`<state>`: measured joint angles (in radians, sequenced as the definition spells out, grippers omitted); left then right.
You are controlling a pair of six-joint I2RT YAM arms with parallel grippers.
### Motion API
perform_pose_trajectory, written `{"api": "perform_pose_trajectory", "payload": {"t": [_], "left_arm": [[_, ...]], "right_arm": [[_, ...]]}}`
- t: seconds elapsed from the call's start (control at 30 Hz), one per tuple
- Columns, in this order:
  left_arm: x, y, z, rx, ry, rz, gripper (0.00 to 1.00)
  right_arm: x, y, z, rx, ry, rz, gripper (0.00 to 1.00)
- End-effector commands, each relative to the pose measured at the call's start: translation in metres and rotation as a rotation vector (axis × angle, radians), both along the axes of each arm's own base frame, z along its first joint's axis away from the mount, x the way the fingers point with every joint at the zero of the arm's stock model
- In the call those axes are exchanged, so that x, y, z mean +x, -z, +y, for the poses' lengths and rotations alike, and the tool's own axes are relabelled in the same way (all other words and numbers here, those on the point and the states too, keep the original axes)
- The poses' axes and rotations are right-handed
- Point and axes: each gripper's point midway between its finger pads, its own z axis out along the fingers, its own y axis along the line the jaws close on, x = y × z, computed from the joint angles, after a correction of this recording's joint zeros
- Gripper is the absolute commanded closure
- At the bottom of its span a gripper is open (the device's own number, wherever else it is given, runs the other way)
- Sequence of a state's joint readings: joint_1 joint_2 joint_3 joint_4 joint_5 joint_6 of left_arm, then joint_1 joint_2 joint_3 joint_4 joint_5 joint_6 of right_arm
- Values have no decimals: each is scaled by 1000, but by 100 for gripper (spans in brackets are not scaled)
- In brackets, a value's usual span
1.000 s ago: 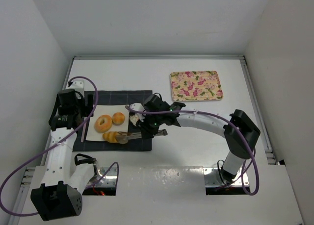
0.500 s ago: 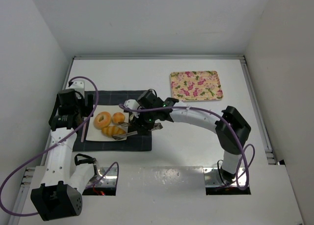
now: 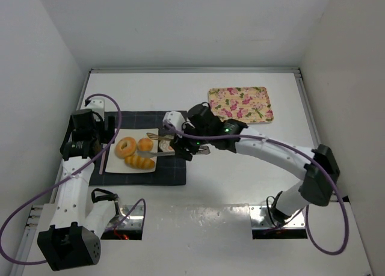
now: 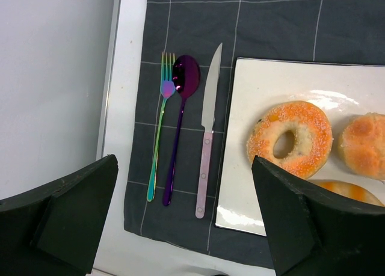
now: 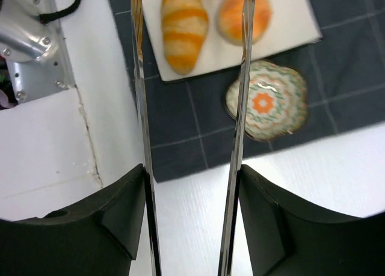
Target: Place the bread
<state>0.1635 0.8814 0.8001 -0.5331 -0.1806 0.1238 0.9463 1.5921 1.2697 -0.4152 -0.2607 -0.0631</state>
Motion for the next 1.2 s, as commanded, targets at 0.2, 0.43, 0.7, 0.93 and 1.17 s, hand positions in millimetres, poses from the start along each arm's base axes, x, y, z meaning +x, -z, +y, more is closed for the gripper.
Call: {"api": "perform_pose_trajectory", "payload": {"t": [0.2,0.43,0.7,0.93,1.17], "left_arm": [[8,1,-10,-3,65,-23,1],[0,23,-15,-5,89,16,1],[-4,35,-12,14,76,21,1],[-4,34,5,59,-20,-11,1],[-34,17,67,228,-445,-97,1]], "right_arm": [[45,45,-165,-86,696,-16,45],[6,117,-233,-162,861,88,45],[-25,148,-275,-223,995,186,10],[-38,139,-303,-284,1081,199,0],[-50,119,-342,-323,1345,139,0]]}}
